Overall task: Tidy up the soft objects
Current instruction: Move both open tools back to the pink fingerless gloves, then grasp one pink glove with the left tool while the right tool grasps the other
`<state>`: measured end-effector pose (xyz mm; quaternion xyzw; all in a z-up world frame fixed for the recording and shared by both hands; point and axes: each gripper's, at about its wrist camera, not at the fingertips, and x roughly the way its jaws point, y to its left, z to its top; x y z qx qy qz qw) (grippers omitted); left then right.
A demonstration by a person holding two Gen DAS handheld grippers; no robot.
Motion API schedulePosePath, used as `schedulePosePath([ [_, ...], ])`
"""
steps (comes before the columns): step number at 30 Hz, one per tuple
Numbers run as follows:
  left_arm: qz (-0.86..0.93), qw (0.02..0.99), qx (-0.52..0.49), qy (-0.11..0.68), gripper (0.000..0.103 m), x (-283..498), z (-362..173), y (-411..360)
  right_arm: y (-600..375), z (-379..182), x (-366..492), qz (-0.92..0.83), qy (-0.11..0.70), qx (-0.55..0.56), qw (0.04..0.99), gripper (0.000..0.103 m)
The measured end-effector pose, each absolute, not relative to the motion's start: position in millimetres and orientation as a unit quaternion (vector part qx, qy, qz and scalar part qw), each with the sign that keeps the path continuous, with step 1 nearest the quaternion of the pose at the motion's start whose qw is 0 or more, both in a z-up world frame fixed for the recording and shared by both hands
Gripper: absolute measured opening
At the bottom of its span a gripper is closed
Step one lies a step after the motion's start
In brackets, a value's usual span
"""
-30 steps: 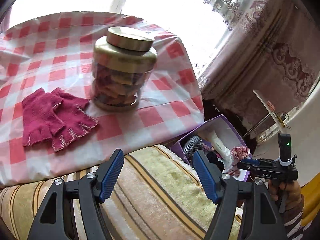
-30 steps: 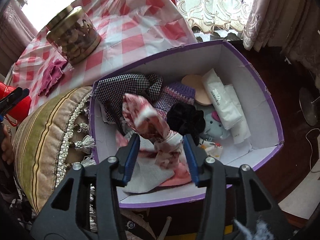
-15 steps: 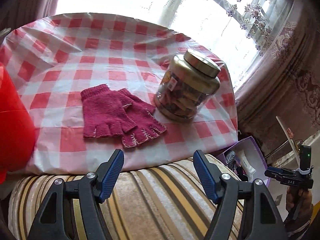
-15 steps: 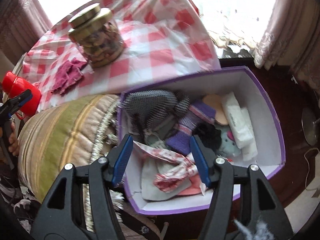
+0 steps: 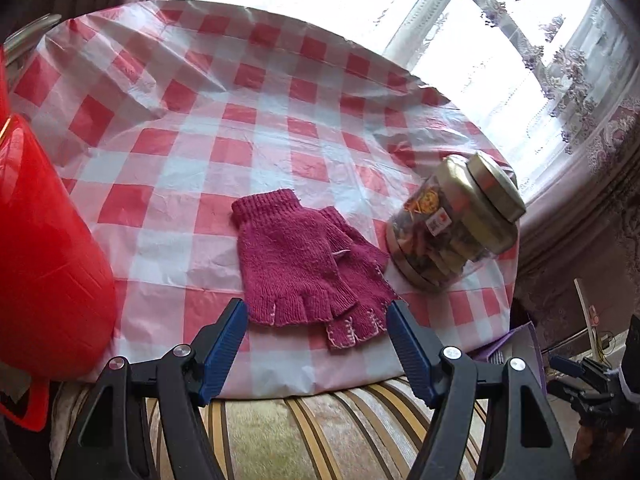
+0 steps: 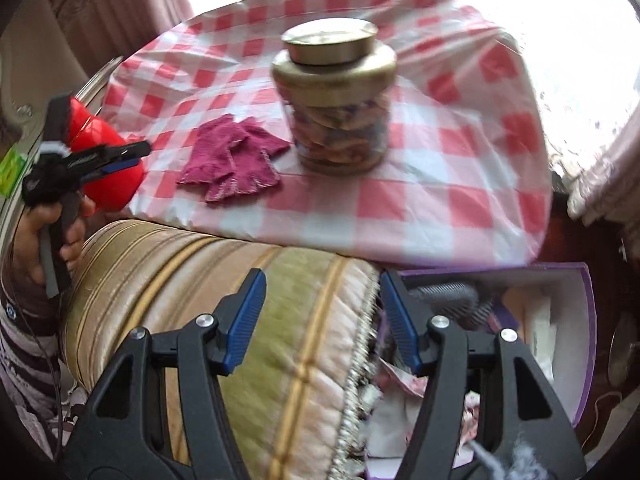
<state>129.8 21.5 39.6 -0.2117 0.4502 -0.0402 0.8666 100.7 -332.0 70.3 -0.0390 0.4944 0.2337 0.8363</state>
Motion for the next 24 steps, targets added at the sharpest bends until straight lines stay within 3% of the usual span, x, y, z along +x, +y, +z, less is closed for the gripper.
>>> schedulePosePath([
  [8,0.017,0.809,-0.299,0.506,0.072,206,2,57,-259,77,126,0.28,0.485,-0.083,0.824,0.064],
  [24,0.023,0.802,-0.255,0.54,0.073,279,-40,56,-175,52,166,0.297,0.498,-0.143,0.802,0.065],
])
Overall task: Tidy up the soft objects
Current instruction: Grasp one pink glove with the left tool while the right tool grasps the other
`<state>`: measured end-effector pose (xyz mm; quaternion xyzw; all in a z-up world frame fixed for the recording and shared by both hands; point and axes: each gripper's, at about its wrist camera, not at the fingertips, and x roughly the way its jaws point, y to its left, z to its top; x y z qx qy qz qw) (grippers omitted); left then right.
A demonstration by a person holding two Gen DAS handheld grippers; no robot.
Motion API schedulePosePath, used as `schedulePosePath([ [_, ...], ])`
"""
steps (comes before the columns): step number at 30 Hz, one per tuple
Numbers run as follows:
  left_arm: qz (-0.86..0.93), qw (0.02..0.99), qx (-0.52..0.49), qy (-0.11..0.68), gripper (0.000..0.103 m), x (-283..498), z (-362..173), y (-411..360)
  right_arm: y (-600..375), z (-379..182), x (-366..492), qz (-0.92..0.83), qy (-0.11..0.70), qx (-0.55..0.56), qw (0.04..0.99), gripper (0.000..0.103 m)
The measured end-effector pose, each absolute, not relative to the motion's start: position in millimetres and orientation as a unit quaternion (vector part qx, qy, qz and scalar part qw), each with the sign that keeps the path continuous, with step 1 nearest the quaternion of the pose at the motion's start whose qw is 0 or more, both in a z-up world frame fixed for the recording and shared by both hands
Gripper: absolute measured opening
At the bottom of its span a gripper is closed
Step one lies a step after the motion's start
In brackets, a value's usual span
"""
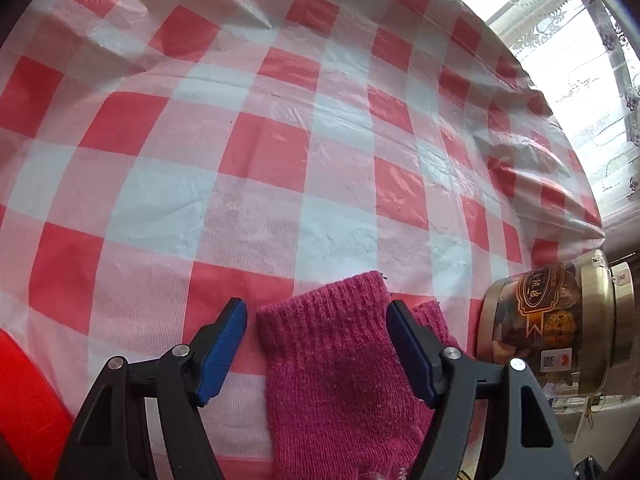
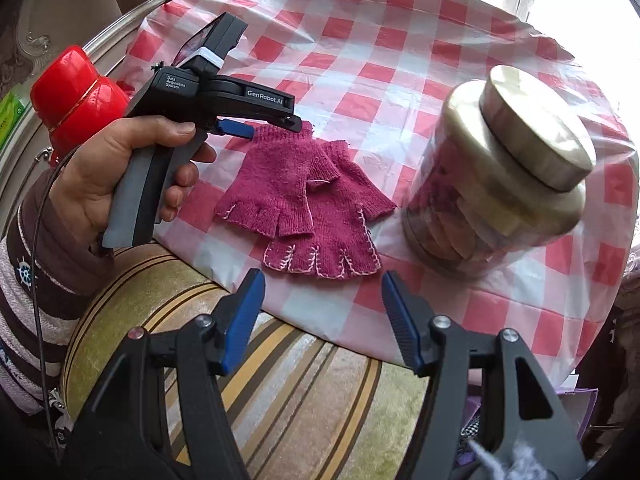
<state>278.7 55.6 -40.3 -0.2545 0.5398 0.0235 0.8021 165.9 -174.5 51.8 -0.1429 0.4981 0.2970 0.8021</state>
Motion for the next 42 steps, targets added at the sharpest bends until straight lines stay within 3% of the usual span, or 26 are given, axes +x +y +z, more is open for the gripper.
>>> schedulePosePath([
  [2,0.02,0.809,-0.24,0.536,0.067,281,-40,54,-163,49,170,0.299,0.498,-0.15,0.8,0.065],
  [3,0.024,0.814,-0.224,0.535,0.054,280,-40,52,-160,48,171,0.301,0.498,-0.152,0.799,0.065],
  [6,0.021,0.821,-0.213,0.529,0.037,278,-41,54,-145,43,179,0.303,0.502,-0.157,0.795,0.065],
  [12,0.016,0.834,-0.219,0.505,0.015,262,-32,65,-124,35,193,0.299,0.507,-0.161,0.792,0.065],
  [26,0.161,0.894,-0.111,0.402,0.014,227,14,80,-86,6,238,0.288,0.506,-0.176,0.794,0.065],
  [34,0.133,0.874,-0.142,0.445,0.017,235,-14,79,-62,-18,266,0.3,0.506,-0.188,0.787,0.064],
  [37,0.133,0.862,-0.149,0.465,0.047,239,-26,79,-58,-31,272,0.307,0.514,-0.185,0.779,0.064],
  [38,0.134,0.861,-0.145,0.468,0.064,240,-28,78,-59,-33,273,0.311,0.513,-0.176,0.78,0.064],
  [39,0.137,0.861,-0.138,0.47,0.075,241,-30,77,-60,-33,275,0.313,0.513,-0.169,0.781,0.063],
  [40,0.139,0.86,-0.132,0.473,0.076,242,-32,76,-61,-34,275,0.317,0.515,-0.165,0.779,0.061],
  [41,0.129,0.859,-0.135,0.476,0.075,244,-34,76,-61,-33,274,0.323,0.515,-0.162,0.777,0.053],
  [42,0.114,0.859,-0.147,0.477,0.064,244,-36,76,-60,-32,273,0.331,0.515,-0.162,0.774,0.045],
])
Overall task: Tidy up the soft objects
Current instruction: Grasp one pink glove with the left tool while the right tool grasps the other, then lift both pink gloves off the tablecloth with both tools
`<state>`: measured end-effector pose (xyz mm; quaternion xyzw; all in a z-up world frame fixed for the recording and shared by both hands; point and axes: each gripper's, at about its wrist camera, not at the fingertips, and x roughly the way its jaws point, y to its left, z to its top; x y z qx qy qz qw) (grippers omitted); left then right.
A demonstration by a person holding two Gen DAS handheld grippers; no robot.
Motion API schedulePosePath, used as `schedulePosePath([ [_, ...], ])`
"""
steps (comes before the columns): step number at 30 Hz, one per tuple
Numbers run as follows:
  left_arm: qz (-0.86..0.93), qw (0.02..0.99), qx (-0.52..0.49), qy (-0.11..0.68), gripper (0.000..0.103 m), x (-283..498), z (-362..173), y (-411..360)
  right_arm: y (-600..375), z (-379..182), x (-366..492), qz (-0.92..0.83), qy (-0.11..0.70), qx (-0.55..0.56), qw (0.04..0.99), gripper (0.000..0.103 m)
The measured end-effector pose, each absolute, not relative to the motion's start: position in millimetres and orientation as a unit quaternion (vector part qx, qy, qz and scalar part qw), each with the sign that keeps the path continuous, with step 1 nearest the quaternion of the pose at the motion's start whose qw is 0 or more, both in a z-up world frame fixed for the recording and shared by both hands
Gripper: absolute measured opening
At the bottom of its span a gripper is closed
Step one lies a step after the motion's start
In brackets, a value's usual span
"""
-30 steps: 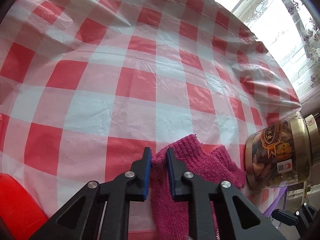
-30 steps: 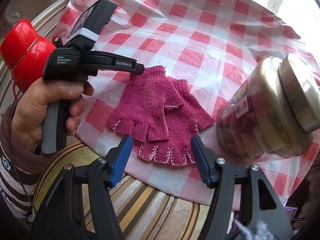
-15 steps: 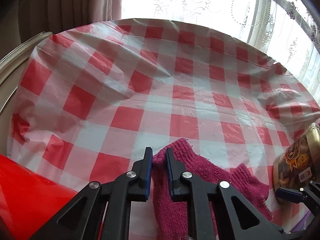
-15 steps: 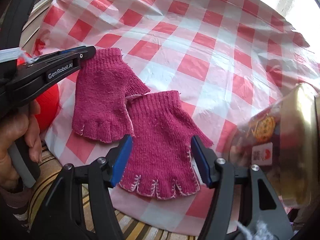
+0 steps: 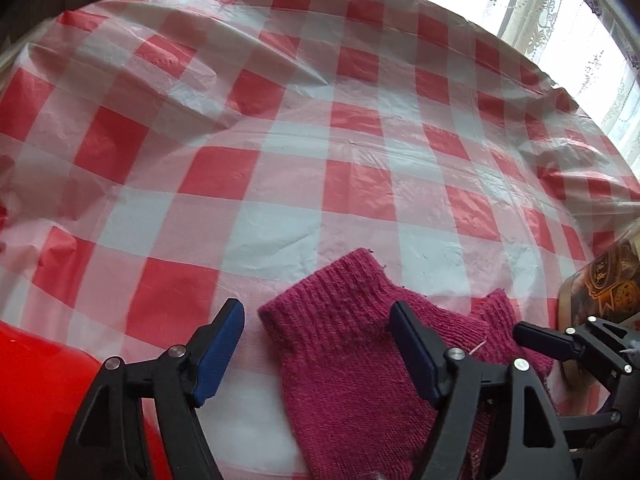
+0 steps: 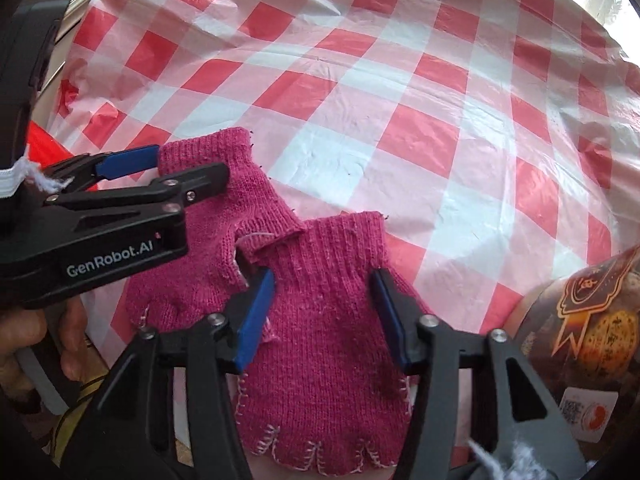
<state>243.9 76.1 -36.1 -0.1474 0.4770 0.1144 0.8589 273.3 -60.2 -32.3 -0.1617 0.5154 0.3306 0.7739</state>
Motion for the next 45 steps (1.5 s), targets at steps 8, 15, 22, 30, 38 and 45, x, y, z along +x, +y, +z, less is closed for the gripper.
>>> schedulePosePath([
  [8,0.116,0.867,-0.178,0.45,0.015,237,-25,89,-61,-27,269,0.333,0.507,-0.176,0.775,0.014],
  [15,0.111,0.898,-0.174,0.388,0.014,222,9,83,-78,-5,260,0.335,0.495,-0.151,0.787,0.01],
  [22,0.132,0.922,-0.147,0.334,0.014,204,42,76,-91,-7,248,0.328,0.503,-0.145,0.786,0.01],
  [30,0.121,0.92,-0.151,0.34,0.014,203,37,73,-97,-17,255,0.292,0.512,-0.145,0.795,0.074],
  [38,0.118,0.919,-0.155,0.343,0.014,205,34,75,-77,-36,269,0.302,0.528,-0.136,0.782,0.063],
  [45,0.101,0.923,-0.161,0.334,0.014,199,47,70,-88,-14,252,0.325,0.511,-0.128,0.786,0.028],
])
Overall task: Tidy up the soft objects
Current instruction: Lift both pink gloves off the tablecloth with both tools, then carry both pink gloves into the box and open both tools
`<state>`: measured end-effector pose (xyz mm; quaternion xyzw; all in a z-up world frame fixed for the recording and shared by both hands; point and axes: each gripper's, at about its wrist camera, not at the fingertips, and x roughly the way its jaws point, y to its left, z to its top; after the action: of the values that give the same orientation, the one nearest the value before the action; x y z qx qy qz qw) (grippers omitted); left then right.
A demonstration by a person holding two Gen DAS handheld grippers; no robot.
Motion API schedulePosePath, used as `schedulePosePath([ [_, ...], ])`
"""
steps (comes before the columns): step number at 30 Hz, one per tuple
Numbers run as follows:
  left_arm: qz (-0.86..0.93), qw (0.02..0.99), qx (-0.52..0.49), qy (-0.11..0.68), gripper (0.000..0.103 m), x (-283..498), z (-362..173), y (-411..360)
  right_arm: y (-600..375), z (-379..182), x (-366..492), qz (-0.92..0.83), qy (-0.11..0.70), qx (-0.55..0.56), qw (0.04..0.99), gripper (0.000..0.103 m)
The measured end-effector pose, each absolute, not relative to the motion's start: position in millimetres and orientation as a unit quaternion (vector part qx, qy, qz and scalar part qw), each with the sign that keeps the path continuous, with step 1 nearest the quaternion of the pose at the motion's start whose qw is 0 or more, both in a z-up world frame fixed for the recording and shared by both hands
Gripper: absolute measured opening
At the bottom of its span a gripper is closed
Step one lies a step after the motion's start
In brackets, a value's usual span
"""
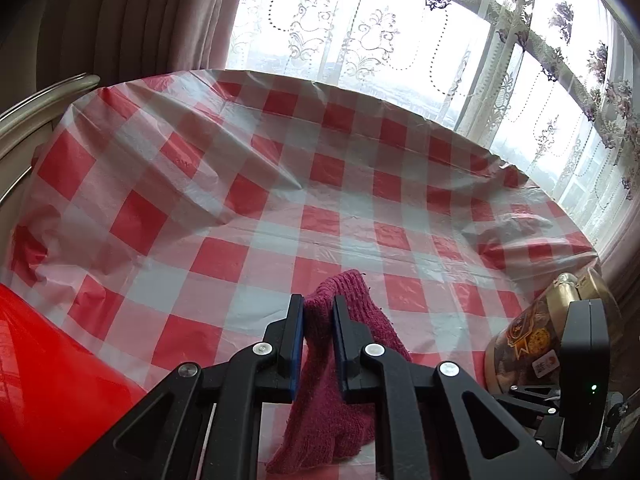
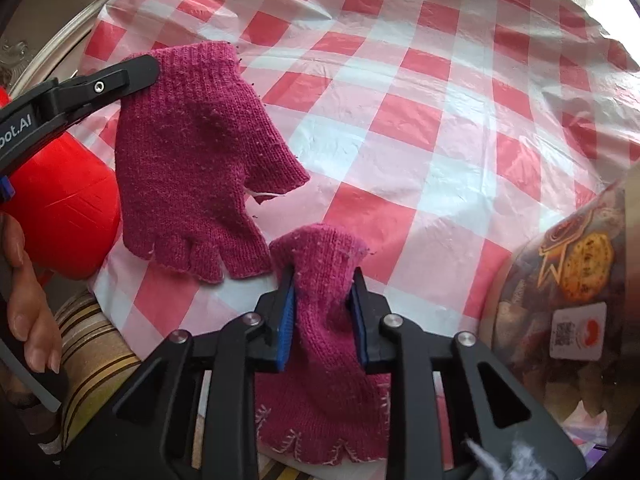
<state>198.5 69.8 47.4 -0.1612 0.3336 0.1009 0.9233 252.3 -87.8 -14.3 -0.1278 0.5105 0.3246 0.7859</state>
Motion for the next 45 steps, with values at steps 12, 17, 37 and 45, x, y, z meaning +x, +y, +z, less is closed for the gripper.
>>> schedulePosePath([
  [12,0.038,0.942,-0.172,0.286,0.014,140,116,20,-199,76,198,0.312,0.446,-0.04,0.838,0.028],
  [17,-0.024,0.943,-0.177,0.282,0.014,119,137,-26,-279,101,163,0.279,0.424,-0.003,0.862,0.028],
  [37,-0.324,0.822,-0.166,0.438,0.014,88,103,-305,-570,71,29,0.063,0.425,0.133,0.893,0.028],
  [45,-0.324,0.748,-0.133,0.564,0.014,86,23,-378,-621,48,-3,0.034,0.425,0.172,0.888,0.028],
])
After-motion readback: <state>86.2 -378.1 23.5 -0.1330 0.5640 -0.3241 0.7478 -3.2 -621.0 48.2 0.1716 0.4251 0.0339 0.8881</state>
